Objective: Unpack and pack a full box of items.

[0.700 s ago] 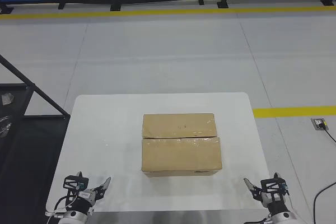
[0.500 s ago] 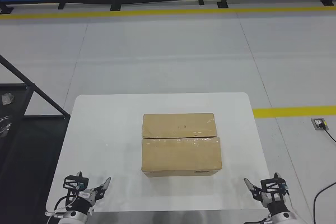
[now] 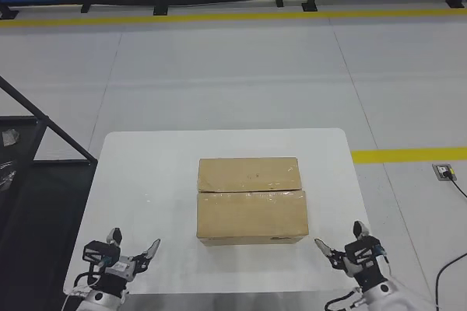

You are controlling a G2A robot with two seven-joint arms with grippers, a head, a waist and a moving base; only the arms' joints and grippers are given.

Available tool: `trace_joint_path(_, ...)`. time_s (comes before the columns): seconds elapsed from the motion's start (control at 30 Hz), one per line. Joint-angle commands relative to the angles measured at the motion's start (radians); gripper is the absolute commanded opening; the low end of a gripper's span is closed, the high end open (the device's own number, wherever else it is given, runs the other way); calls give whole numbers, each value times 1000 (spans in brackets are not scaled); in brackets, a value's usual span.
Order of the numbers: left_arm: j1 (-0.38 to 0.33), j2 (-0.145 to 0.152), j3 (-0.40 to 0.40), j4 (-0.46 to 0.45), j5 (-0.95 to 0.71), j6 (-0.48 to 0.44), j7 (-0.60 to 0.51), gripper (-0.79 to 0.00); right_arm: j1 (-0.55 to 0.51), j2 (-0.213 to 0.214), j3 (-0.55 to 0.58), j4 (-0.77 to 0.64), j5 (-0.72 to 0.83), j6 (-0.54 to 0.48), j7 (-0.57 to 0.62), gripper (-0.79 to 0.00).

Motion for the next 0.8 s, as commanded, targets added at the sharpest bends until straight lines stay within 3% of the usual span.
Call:
trace_joint_path(0.0,2,0,-13,-15,-59,-48,14,0,34,0,-11,-20,39,-43,37,0)
trace_joint_path(0.1,1,4,-39,-27,-116,-134,6,0,91,1,-30,-34,90,-117,115,0)
trace_joint_path(0.17,2,5,-48,-29,-111,-144,11,0,118,5,-27,-47,28,-116,176,0)
trace_joint_path(0.43,2,5,-48,-29,-111,-144,11,0,116,4,-33,-52,45,-128,169,0)
trace_joint_path(0.53,-15,3,-33,-28,-171,-174,-11,0,126,6,-39,-30,233,-308,124,0)
trace_joint_path(0.6,-47,1,-20,-22,-206,-170,-37,0,164,10,-18,8,330,-371,156,0)
trace_joint_path(0.77,-127,0,2,32,-410,-258,-137,0,275,18,1,127,677,-469,295,0)
